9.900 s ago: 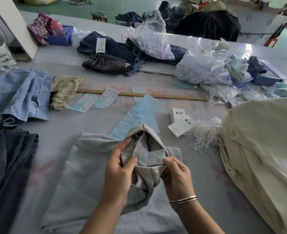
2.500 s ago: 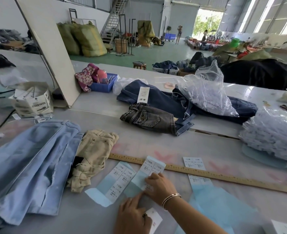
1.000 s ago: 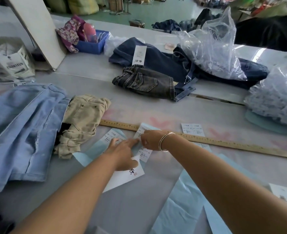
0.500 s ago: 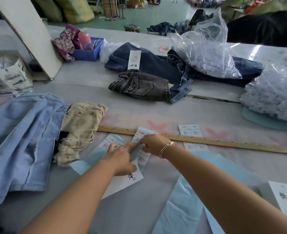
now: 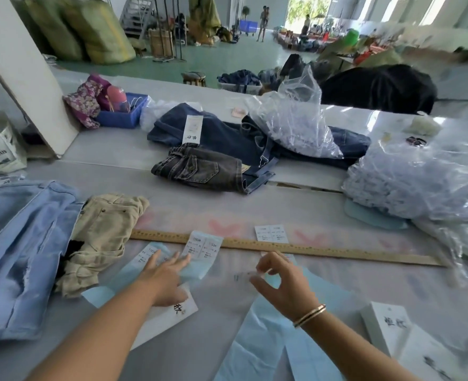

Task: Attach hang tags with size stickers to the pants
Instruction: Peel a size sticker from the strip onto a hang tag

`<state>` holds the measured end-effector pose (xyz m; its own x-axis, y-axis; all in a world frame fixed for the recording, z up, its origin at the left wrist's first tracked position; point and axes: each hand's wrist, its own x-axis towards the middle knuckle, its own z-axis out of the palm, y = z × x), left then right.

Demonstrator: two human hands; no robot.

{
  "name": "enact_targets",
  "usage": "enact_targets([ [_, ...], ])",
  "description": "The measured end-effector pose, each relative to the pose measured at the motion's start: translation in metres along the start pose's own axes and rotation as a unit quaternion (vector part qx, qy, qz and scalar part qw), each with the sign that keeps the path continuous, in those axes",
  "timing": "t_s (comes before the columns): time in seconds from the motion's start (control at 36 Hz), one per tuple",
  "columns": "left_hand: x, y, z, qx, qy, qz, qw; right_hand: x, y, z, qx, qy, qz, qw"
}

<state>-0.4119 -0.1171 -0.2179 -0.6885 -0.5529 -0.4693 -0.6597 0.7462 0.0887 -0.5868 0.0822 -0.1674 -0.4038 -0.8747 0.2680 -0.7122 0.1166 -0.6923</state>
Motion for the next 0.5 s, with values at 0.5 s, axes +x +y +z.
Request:
enact_targets([
  [0.5,-0.103,0.051,-0.043,-0.113,0.077,-0.027,0.990,-0.158,-0.071,-0.109,0.309,0.093,0.147,0.935],
])
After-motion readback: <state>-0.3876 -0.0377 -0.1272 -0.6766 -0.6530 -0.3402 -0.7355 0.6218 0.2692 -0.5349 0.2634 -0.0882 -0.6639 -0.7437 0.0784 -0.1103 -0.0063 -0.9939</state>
